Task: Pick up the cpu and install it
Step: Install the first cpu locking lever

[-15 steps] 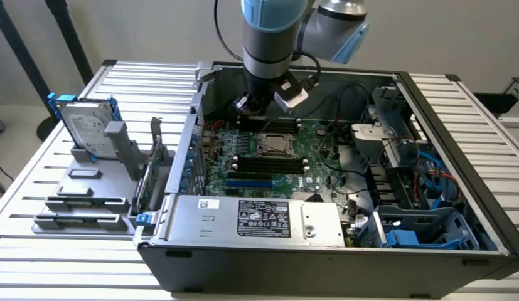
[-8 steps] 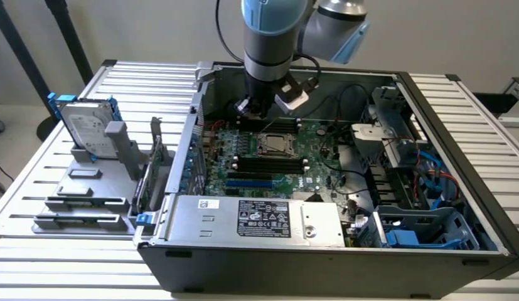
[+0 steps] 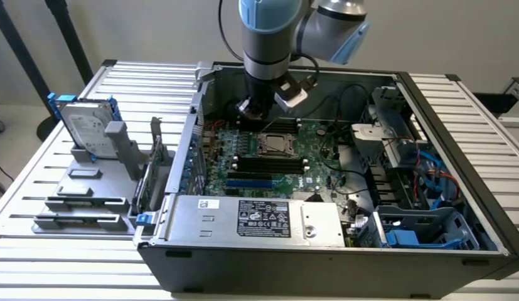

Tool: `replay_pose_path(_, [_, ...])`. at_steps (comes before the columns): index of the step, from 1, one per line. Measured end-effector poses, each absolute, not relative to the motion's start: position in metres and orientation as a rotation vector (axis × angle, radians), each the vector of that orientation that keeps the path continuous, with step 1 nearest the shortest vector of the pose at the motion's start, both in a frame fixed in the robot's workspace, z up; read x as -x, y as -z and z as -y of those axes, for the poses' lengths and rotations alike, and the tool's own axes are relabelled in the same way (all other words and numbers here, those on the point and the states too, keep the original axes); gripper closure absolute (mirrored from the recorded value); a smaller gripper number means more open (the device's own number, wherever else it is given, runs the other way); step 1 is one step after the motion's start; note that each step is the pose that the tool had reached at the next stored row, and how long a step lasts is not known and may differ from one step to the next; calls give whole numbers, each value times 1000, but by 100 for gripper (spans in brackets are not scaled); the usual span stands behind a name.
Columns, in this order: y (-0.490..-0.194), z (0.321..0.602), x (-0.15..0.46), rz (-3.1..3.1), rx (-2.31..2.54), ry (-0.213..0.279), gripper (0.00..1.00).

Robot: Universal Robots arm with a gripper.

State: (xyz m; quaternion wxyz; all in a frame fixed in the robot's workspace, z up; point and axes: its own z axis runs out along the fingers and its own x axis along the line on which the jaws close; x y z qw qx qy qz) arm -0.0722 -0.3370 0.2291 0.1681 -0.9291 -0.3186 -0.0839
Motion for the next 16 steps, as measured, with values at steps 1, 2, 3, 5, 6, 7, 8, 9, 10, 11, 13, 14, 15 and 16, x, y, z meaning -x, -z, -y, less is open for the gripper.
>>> replay_pose_path(1, [-228, 337, 72, 907, 2642, 241, 89])
replay_pose_path(2, [-226, 337, 72, 909, 2642, 242, 89])
replay_pose_path(3, [-225, 337, 72, 915, 2640, 241, 89])
replay_pose_path(5, [-223, 337, 72, 937, 2631, 237, 89])
replay_pose_path(6, [-223, 337, 72, 955, 2623, 234, 89])
replay_pose_path(7, [-222, 337, 72, 976, 2615, 230, 89])
replay_pose_path(8, [-222, 337, 72, 996, 2606, 226, 89])
replay_pose_path(9, [-222, 337, 72, 1011, 2600, 223, 89])
replay_pose_path(10, [-221, 337, 72, 1020, 2596, 223, 89])
replay_pose_path(11, [-220, 337, 73, 1026, 2595, 226, 89])
replay_pose_path(13, [-219, 337, 72, 1037, 2593, 234, 89])
replay_pose_path(14, [-218, 337, 72, 1042, 2592, 237, 89])
replay_pose_path(15, [-218, 337, 72, 1047, 2591, 240, 89])
replay_pose_path(16, [-217, 337, 73, 1051, 2590, 241, 89])
